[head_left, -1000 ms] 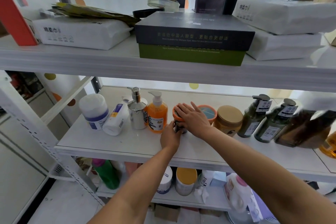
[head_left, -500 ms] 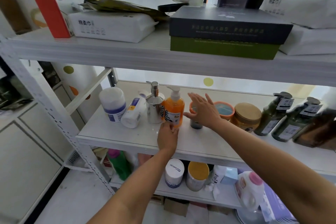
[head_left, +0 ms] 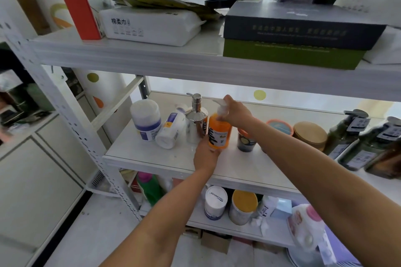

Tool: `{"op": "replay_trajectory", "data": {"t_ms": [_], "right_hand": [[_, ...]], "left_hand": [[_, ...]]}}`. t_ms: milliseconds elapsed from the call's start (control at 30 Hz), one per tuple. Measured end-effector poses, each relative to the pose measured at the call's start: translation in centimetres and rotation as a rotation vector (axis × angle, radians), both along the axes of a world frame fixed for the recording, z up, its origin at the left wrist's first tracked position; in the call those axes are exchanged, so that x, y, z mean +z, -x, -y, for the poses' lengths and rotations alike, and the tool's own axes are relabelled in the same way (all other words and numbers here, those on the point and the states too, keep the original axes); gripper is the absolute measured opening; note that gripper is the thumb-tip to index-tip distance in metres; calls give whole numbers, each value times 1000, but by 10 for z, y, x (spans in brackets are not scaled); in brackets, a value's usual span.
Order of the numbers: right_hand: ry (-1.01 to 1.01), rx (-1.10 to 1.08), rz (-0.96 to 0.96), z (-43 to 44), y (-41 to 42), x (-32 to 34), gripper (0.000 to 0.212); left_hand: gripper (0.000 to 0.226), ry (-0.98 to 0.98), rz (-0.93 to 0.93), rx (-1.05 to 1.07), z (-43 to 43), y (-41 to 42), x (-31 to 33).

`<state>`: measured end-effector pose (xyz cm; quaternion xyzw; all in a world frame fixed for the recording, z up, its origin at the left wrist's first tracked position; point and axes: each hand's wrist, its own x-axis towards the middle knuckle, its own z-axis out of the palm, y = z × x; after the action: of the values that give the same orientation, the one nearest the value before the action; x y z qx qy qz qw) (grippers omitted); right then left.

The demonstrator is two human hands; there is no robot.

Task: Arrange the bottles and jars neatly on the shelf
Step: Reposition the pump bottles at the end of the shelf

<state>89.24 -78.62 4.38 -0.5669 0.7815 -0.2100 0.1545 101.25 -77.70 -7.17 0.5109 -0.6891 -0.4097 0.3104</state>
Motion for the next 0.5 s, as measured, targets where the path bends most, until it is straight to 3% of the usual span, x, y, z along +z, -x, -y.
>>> {"op": "replay_trajectory", "data": {"t_ms": [167,367,500], "right_hand": [[-21,3,-52,-3,11,1,53],[-33,37,-108,1,15,2,59],[7,115,-163,5,13,14,76]], "left_hand": [[32,-9,-11,-49,-4,9,3],[40,8,62,-49,-7,9,5],[35,42,111,210,-5,3,15]]}}
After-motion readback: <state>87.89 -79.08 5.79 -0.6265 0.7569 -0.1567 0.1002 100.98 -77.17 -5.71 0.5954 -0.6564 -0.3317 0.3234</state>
